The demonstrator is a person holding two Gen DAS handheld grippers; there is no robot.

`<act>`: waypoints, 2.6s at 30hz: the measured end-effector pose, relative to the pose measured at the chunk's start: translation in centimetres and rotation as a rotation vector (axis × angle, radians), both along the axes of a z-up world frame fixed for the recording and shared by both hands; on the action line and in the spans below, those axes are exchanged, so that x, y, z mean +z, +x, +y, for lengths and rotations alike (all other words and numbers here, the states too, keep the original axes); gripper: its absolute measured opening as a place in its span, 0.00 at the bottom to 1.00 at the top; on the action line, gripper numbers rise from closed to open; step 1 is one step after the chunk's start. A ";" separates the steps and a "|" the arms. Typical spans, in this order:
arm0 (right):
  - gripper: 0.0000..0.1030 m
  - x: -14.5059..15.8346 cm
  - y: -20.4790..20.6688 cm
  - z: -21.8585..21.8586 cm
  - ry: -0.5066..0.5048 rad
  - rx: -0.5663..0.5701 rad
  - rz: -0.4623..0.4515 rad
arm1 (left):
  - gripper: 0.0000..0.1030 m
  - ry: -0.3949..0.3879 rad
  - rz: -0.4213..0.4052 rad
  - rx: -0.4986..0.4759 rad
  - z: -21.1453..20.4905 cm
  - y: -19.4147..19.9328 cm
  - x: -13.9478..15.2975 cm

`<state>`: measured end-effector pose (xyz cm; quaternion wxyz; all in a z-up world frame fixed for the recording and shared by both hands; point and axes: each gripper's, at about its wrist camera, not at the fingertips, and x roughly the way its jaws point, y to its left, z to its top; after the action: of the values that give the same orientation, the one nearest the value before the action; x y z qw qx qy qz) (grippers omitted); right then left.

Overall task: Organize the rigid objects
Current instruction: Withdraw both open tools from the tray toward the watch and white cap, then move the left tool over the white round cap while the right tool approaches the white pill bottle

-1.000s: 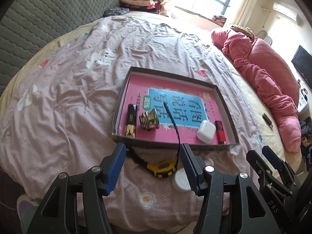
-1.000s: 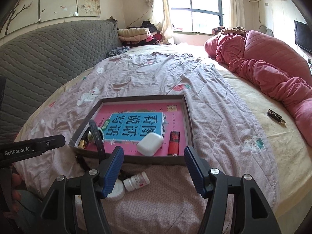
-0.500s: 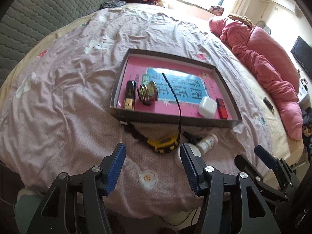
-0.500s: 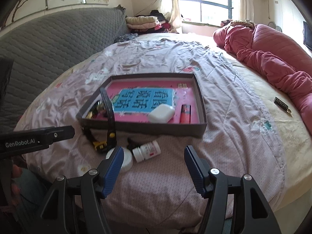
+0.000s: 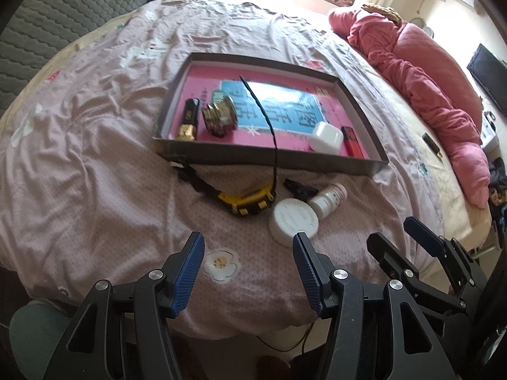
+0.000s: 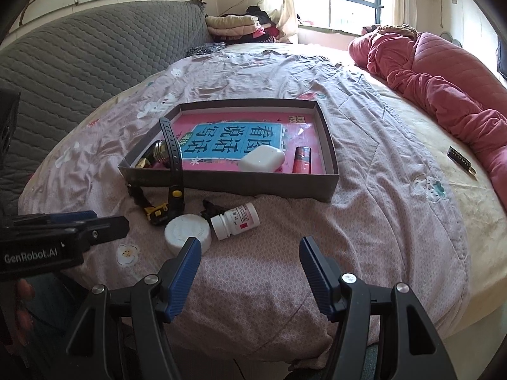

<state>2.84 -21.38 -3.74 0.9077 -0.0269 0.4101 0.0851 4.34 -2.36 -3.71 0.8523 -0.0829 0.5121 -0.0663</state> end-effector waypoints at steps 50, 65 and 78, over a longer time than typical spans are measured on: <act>0.62 -2.8 4.9 -2.4 0.014 0.046 0.129 | 0.58 -0.008 0.085 -0.094 -4.9 4.4 -5.3; 0.62 -3.3 6.0 -1.8 0.013 0.128 0.150 | 0.58 -0.043 0.106 -0.094 -5.2 6.4 -6.9; 0.62 -4.0 6.9 -0.5 0.057 0.175 0.158 | 0.50 -0.147 0.128 -0.149 -2.7 7.0 -7.1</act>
<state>9.69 -21.84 -7.72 0.8620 -0.0299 0.4737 0.1777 11.39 -5.10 -10.80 0.8021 -0.1108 0.5641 -0.1615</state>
